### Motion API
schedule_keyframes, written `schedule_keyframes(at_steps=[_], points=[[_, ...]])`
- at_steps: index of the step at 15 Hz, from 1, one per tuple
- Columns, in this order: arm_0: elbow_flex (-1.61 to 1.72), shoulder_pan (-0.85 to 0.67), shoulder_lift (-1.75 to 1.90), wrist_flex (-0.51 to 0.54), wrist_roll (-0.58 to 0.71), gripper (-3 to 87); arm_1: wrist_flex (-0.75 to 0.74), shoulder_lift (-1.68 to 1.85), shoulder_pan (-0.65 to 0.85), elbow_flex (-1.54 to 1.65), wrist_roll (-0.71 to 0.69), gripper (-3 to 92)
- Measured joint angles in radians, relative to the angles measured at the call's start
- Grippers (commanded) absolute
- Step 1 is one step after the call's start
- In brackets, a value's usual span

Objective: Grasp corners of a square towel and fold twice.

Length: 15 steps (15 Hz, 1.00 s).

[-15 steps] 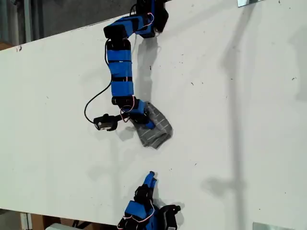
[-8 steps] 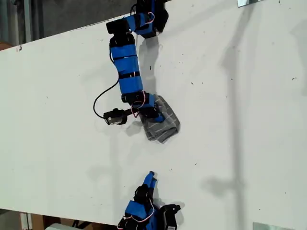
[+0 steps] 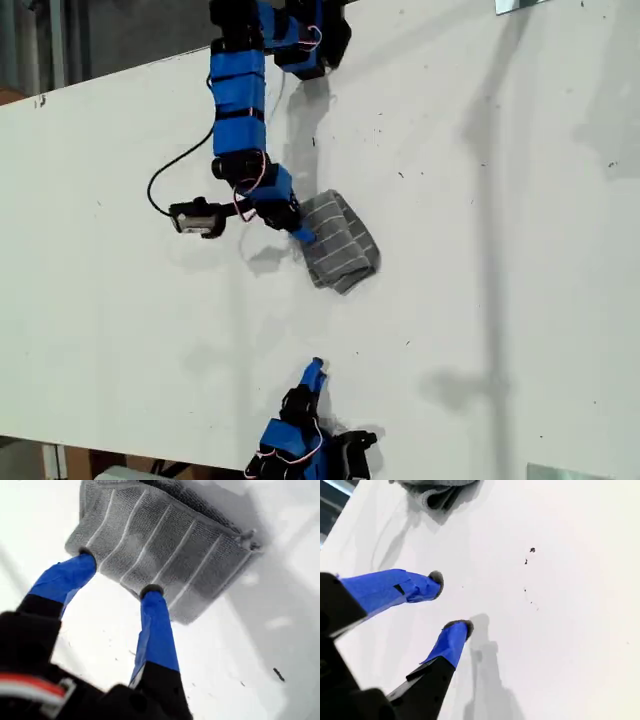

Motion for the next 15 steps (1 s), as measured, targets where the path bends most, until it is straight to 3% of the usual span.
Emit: schedule_keyframes(at_steps=[5,8,12,15], points=[[0.0,0.0,0.0,-0.005,0.147,14.6,-0.23,1.089,0.0,0.839,0.092,25.5],[0.0,0.0,0.0,-0.005,0.179,14.4,-0.184,1.68,-0.054,1.241,0.175,26.9],[0.003,0.0,0.0,-0.006,0.285,14.1,-0.133,1.738,-0.055,1.416,0.23,23.4],[0.005,-0.002,0.0,-0.006,0.373,14.1,0.064,1.755,-0.057,1.443,0.377,22.8]])
